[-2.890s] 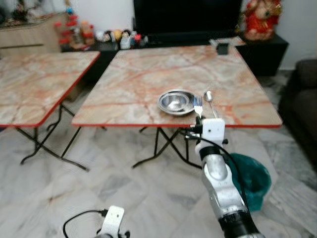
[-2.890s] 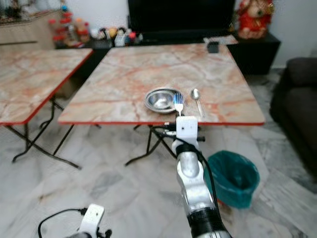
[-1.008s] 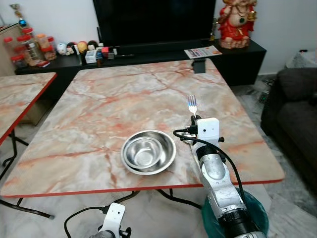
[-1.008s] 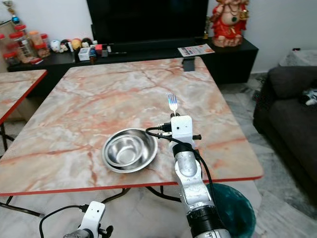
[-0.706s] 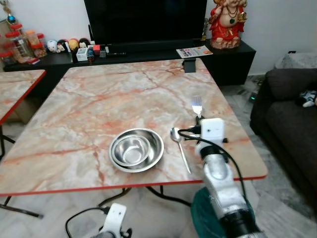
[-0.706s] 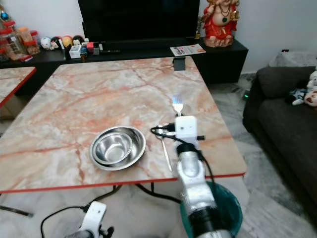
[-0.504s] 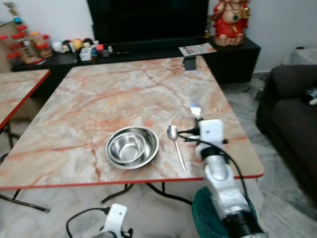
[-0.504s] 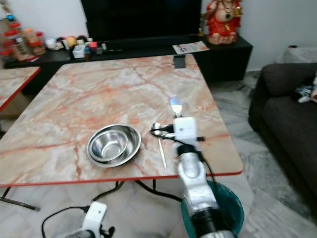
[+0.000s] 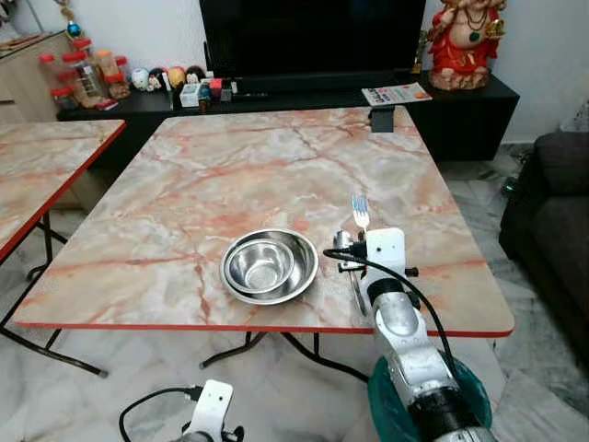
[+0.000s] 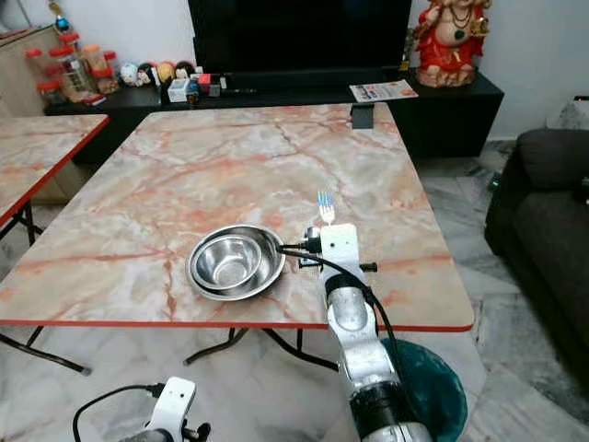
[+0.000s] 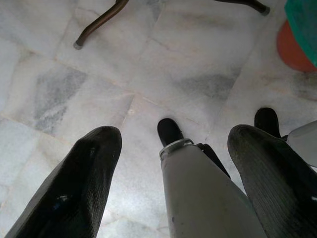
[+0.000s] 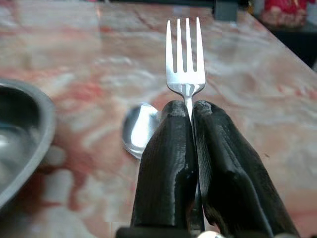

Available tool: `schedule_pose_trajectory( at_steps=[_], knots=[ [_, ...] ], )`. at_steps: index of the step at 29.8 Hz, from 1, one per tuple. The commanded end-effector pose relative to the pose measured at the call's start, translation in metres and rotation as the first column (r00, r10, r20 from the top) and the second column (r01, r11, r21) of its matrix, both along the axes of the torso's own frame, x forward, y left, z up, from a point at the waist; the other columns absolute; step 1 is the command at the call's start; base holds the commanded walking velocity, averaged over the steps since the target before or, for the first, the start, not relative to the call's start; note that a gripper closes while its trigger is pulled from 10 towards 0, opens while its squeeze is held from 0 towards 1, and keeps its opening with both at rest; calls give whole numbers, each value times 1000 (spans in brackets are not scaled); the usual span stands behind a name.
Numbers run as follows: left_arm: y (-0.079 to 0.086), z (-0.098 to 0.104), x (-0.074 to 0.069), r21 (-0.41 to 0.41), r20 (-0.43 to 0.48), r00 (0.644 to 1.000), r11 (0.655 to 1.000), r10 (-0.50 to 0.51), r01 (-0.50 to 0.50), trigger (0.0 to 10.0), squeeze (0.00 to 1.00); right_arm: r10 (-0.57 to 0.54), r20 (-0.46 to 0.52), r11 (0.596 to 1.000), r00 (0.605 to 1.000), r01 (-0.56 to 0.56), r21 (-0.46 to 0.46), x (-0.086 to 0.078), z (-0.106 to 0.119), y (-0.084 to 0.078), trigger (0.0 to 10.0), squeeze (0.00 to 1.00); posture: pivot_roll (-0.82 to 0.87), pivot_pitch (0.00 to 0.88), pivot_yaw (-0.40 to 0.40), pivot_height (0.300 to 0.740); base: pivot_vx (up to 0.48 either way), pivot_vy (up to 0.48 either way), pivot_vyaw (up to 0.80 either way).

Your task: Setting the table

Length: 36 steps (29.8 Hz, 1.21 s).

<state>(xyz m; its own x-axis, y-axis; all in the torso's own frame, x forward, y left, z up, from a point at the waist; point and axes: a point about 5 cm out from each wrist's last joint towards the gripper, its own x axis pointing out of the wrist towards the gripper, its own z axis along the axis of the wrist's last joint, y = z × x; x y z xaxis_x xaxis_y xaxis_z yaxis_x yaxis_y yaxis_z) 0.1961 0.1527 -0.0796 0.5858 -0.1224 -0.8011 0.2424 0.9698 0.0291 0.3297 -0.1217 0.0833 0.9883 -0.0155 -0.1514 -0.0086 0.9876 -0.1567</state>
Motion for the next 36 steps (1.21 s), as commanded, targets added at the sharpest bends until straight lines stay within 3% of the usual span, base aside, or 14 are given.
schedule_pose_trajectory(
  at_steps=[1, 4, 9, 20, 36],
  knots=[
    [1, 0, 0, 10, -9, 1000, 1000, -7, 7, 10000, 0, -15, -15, 1000, 1000, 15, 0, 4, 2, -1, 10000, 0, -33, 0, 67, 740, 0, 0, 0],
    [1, 0, 0, 12, -7, 1000, 1000, -12, 12, 10000, 0, -24, -57, 998, 998, 21, -55, 12, 1, -12, 10000, 0, -28, 0, 64, 740, 0, 0, 0],
    [1, 0, 1, 13, -7, 1000, 1000, -15, 15, 10000, 0, -11, -79, 998, 997, 6, -67, 16, 1, -17, 10000, 0, -29, 0, 64, 740, 0, 0, 0],
    [0, 0, 0, 20, -7, 999, 999, -32, 32, 10000, 0, -19, -141, 1000, 990, 17, -20, 11, -14, -21, 10000, 0, -29, 0, 69, 740, 0, 0, 0],
    [1, 0, -1, 23, -9, 999, 999, -39, 39, 10000, 0, -48, -172, 999, 984, 46, -20, 9, -22, -27, 10000, 0, -28, 0, 75, 740, 0, 0, 0]
  ],
)
